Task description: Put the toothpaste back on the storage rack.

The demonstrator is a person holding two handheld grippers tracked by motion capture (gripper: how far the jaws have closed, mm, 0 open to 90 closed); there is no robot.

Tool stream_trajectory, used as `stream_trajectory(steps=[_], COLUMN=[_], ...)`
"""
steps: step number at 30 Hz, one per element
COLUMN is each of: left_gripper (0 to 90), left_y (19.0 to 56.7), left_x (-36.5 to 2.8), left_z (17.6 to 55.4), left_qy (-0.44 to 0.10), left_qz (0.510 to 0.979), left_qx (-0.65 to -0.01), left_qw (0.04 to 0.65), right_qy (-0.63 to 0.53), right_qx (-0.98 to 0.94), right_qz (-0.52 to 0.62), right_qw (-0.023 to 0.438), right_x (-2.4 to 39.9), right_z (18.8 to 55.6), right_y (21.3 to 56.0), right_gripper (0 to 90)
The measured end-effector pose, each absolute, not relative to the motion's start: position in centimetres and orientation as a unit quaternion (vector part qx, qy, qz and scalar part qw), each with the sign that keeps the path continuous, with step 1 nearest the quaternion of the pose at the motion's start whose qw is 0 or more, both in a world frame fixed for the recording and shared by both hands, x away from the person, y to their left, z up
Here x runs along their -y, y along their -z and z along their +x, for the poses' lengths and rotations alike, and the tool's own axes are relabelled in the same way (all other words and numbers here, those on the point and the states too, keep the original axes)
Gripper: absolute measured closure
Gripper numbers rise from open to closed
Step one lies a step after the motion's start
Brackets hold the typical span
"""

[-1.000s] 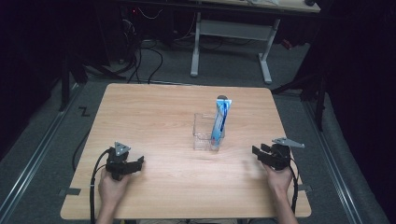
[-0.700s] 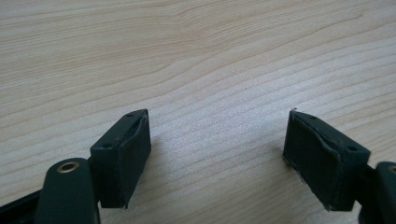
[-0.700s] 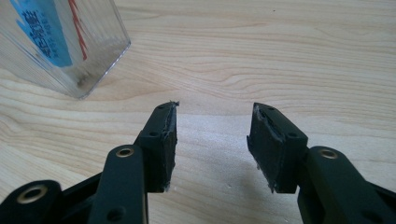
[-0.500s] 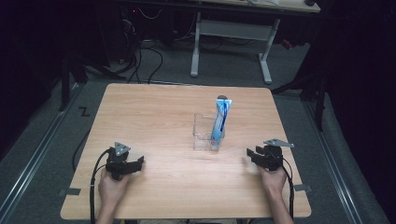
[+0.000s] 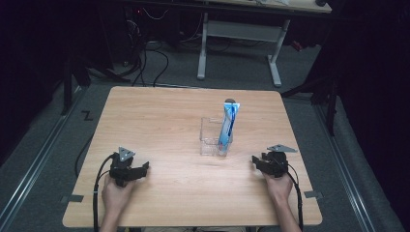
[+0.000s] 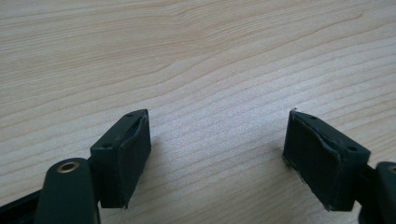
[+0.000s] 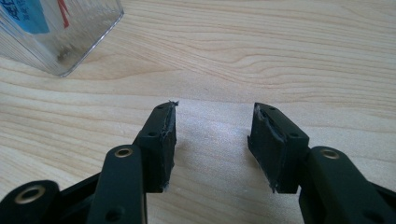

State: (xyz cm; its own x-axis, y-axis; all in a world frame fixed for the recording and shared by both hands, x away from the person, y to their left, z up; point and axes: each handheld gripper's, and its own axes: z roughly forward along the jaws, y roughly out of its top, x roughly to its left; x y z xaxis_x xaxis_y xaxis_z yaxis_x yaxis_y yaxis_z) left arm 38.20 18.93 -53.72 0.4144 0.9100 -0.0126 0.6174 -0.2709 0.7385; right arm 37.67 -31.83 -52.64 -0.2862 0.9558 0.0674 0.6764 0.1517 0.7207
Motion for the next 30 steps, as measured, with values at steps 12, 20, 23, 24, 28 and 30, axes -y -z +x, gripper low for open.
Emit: stream_trajectory(steps=[12, 20, 23, 24, 28, 30], left_gripper=[23.2, 23.2, 23.2, 23.2, 23.2, 23.2], left_y=[53.72, 53.72, 53.72, 53.72, 53.72, 53.72], left_x=[-18.92, -18.92, -18.92, -18.93, -18.93, -18.93], left_z=[38.2, 38.2, 38.2, 38.19, 38.19, 38.19], left_qy=[-0.214, -0.214, -0.214, -0.214, -0.214, -0.214], left_qz=[0.768, 0.768, 0.768, 0.768, 0.768, 0.768], left_qx=[-0.497, -0.497, -0.497, -0.497, -0.497, -0.497], left_qw=[0.343, 0.343, 0.343, 0.343, 0.343, 0.343], right_qy=[-0.327, -0.318, -0.317, -0.317, -0.316, -0.315], right_qx=[-0.732, -0.739, -0.739, -0.739, -0.739, -0.738], right_qz=[0.554, 0.542, 0.542, 0.541, 0.543, 0.544], right_qw=[0.223, 0.244, 0.245, 0.244, 0.245, 0.245], right_x=[31.47, 31.12, 31.11, 31.11, 31.07, 31.05], right_z=[37.66, 37.3, 37.2, 37.2, 37.14, 37.09], right_y=[52.79, 53.04, 53.04, 53.04, 53.05, 53.06], right_gripper=[49.1, 47.6, 46.6, 46.2, 44.2, 42.6])
